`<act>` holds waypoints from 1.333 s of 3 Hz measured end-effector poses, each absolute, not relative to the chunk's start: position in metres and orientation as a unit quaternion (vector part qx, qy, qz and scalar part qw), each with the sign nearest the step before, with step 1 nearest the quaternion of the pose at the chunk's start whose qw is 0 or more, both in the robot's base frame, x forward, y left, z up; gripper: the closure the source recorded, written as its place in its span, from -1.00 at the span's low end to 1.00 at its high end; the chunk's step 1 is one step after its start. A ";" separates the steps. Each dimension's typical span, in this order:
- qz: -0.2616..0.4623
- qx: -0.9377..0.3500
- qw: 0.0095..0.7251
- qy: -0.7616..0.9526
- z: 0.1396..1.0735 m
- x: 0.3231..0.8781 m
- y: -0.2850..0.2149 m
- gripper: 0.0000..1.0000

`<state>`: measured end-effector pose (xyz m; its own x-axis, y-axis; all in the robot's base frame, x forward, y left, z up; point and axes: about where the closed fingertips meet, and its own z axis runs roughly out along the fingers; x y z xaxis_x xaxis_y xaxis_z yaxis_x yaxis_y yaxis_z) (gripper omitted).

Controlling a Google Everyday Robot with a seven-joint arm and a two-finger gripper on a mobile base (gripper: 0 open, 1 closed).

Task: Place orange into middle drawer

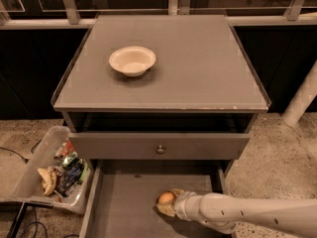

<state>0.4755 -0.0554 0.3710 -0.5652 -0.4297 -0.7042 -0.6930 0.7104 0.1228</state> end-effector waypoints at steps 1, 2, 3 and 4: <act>0.197 -0.326 0.334 0.862 0.371 0.476 -0.055 0.17; 0.197 -0.326 0.334 0.862 0.371 0.476 -0.055 -0.31; 0.197 -0.326 0.334 0.862 0.371 0.476 -0.055 -0.77; 0.197 -0.326 0.334 0.862 0.371 0.476 -0.055 -1.00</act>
Offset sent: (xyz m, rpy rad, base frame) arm 0.0002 0.0003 -0.0002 -0.0008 -0.0002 0.0006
